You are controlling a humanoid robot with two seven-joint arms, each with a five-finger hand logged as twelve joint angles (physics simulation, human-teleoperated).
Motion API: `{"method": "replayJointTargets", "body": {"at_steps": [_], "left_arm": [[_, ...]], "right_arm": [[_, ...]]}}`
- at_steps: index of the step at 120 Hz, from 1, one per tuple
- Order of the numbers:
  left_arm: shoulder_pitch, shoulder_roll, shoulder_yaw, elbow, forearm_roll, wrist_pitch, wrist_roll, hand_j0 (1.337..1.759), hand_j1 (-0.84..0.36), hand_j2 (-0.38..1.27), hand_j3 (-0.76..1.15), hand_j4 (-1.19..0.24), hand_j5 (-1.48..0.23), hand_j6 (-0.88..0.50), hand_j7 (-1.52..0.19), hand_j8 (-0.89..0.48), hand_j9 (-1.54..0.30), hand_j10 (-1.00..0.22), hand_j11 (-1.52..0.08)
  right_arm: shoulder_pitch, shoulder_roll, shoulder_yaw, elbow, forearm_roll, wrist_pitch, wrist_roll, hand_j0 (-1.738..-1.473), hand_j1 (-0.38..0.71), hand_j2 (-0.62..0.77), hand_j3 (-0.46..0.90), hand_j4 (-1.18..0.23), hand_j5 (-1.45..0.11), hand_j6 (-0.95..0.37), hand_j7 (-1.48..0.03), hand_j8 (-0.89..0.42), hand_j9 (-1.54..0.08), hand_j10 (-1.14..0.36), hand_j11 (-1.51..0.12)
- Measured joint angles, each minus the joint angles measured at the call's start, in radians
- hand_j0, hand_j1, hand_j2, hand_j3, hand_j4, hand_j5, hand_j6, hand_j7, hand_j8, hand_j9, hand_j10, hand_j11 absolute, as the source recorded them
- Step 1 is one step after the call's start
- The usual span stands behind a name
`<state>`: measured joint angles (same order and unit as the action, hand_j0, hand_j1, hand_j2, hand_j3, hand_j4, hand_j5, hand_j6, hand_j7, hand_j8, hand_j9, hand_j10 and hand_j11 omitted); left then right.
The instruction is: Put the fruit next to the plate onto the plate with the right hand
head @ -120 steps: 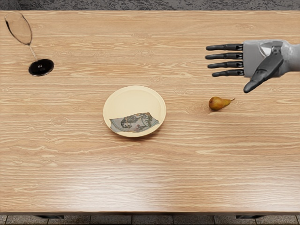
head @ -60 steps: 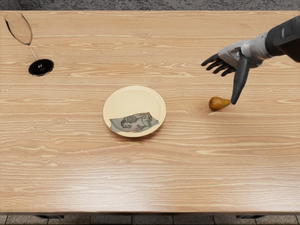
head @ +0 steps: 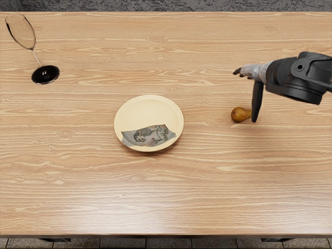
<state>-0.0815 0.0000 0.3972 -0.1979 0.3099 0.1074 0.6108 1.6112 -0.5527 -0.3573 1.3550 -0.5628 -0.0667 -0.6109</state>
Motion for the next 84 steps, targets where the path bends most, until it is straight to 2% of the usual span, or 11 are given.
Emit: {"method": "replayJointTargets", "body": {"at_steps": [21, 45, 84], "left_arm": [[-0.001, 0.0, 0.0, 0.0, 0.0, 0.0, 0.0, 1.658, 0.35, 0.0, 0.0, 0.0, 0.0, 0.0, 0.0, 0.0, 0.0, 0.0, 0.0], [-0.001, 0.0, -0.001, 0.0, 0.0, 0.0, 0.0, 1.658, 0.35, 0.0, 0.0, 0.0, 0.0, 0.0, 0.0, 0.0, 0.0, 0.0, 0.0], [-0.001, 0.0, -0.001, 0.0, 0.0, 0.0, 0.0, 1.658, 0.35, 0.0, 0.0, 0.0, 0.0, 0.0, 0.0, 0.0, 0.0, 0.0, 0.0]], "right_arm": [[-0.005, 0.105, -0.144, 0.01, -0.032, -0.207, 0.0, -1.658, -0.24, -0.02, 0.0, -0.09, -0.12, -0.09, -0.12, -0.09, -0.12, -0.09, -0.12], [-0.013, 0.175, -0.249, 0.024, -0.035, -0.374, 0.0, -1.658, -0.2, -0.02, 0.0, -0.13, -0.16, -0.13, -0.16, -0.13, -0.16, -0.13, -0.16], [-0.036, 0.231, -0.283, 0.024, -0.022, -0.458, 0.0, -1.658, -0.14, -0.03, 0.0, -0.18, -0.23, -0.18, -0.23, -0.18, -0.23, -0.18, -0.23]]}}
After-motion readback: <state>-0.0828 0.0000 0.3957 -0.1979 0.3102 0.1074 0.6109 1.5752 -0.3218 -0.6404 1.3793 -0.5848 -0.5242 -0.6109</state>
